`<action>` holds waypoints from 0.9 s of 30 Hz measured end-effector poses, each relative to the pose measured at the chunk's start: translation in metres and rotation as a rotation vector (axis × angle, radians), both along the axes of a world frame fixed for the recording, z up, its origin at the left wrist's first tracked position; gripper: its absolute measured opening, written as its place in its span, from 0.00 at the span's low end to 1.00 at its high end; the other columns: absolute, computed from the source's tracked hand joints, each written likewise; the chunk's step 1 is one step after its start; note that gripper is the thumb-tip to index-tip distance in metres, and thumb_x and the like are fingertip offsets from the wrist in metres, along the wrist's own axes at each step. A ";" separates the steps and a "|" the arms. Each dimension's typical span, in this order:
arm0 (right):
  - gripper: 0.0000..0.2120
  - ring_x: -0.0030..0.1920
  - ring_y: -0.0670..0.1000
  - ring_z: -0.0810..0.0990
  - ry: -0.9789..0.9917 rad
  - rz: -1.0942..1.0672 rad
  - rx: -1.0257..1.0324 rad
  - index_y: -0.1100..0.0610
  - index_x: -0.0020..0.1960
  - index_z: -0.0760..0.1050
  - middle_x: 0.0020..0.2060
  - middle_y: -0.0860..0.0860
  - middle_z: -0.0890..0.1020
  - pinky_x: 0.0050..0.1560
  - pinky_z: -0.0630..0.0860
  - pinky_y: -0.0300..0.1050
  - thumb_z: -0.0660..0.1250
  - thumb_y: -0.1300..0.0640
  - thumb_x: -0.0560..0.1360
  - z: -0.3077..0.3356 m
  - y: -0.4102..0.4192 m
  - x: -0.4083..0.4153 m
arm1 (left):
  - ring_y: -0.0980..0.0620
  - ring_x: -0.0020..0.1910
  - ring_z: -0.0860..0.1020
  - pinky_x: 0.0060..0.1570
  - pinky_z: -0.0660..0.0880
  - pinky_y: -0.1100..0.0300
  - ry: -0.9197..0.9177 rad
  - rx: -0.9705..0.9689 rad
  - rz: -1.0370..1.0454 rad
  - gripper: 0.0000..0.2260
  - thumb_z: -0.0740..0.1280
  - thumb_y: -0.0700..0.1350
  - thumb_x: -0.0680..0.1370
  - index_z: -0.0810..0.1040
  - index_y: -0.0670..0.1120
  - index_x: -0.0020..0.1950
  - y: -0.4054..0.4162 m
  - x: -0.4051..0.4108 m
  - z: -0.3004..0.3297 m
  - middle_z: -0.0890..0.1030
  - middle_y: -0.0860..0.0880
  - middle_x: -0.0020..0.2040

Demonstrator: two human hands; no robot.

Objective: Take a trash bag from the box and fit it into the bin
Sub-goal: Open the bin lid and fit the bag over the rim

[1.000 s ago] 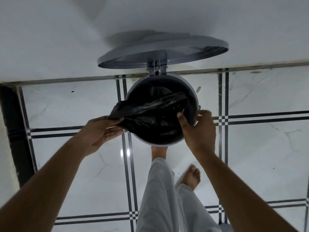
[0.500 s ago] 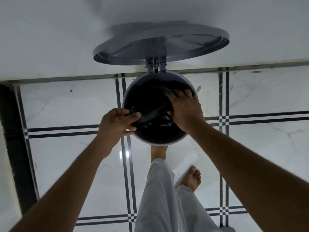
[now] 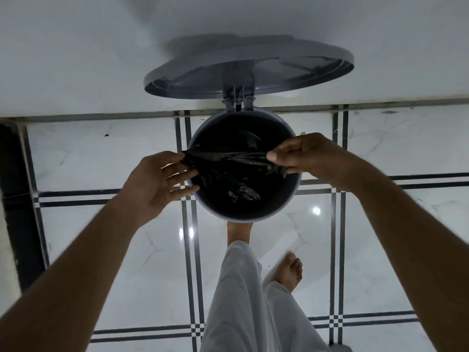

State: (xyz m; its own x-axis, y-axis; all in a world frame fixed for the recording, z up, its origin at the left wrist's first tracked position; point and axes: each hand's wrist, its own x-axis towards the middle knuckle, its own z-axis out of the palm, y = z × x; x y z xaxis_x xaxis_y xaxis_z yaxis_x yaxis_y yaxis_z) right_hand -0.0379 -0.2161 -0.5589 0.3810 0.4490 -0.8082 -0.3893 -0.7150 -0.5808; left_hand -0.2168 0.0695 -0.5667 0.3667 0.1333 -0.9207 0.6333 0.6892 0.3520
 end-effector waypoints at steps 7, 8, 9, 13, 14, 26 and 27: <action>0.10 0.42 0.47 0.89 -0.127 -0.467 0.012 0.54 0.50 0.82 0.38 0.46 0.87 0.48 0.89 0.49 0.72 0.50 0.87 -0.027 0.012 -0.011 | 0.45 0.50 0.83 0.55 0.79 0.50 -0.126 -0.127 -0.044 0.09 0.65 0.42 0.83 0.84 0.41 0.55 0.000 0.024 -0.002 0.85 0.43 0.52; 0.11 0.39 0.45 0.87 -0.126 -0.500 -0.003 0.53 0.48 0.81 0.36 0.45 0.86 0.43 0.88 0.46 0.71 0.50 0.88 -0.029 0.013 -0.010 | 0.44 0.51 0.84 0.55 0.81 0.49 -0.106 -0.130 -0.083 0.10 0.66 0.44 0.83 0.85 0.41 0.58 0.002 0.026 -0.002 0.86 0.43 0.53; 0.11 0.39 0.45 0.86 -0.138 -0.525 -0.021 0.52 0.48 0.81 0.36 0.44 0.85 0.41 0.86 0.46 0.70 0.50 0.88 -0.031 0.014 -0.009 | 0.43 0.53 0.85 0.56 0.82 0.47 -0.057 -0.120 -0.157 0.12 0.68 0.46 0.83 0.85 0.41 0.61 0.004 0.028 -0.002 0.87 0.42 0.55; 0.10 0.44 0.50 0.84 -0.307 -0.519 -0.101 0.49 0.48 0.81 0.41 0.47 0.85 0.48 0.81 0.49 0.69 0.47 0.87 -0.046 0.010 0.000 | 0.42 0.44 0.87 0.55 0.81 0.49 0.152 0.164 -0.621 0.11 0.72 0.50 0.77 0.89 0.44 0.50 0.017 0.031 -0.004 0.87 0.41 0.49; 0.10 0.44 0.51 0.84 -0.354 -0.495 -0.115 0.48 0.48 0.80 0.42 0.48 0.86 0.51 0.82 0.51 0.69 0.46 0.86 -0.050 0.007 0.002 | 0.41 0.45 0.87 0.57 0.81 0.48 0.153 0.233 -0.681 0.11 0.71 0.49 0.77 0.90 0.44 0.50 0.022 0.032 -0.008 0.88 0.40 0.49; 0.13 0.50 0.57 0.90 -0.436 -0.589 -0.217 0.47 0.48 0.83 0.45 0.50 0.89 0.59 0.87 0.60 0.72 0.38 0.79 -0.104 0.022 0.035 | 0.44 0.57 0.88 0.57 0.85 0.48 -0.014 0.369 -0.301 0.11 0.72 0.50 0.82 0.87 0.46 0.61 0.031 0.101 -0.072 0.90 0.46 0.55; 0.13 0.52 0.57 0.90 -0.408 -0.553 -0.259 0.48 0.46 0.84 0.46 0.49 0.89 0.61 0.87 0.60 0.74 0.38 0.78 -0.108 0.020 0.037 | 0.46 0.51 0.88 0.51 0.86 0.50 0.055 0.417 -0.359 0.11 0.75 0.51 0.81 0.88 0.46 0.58 0.030 0.101 -0.076 0.90 0.46 0.52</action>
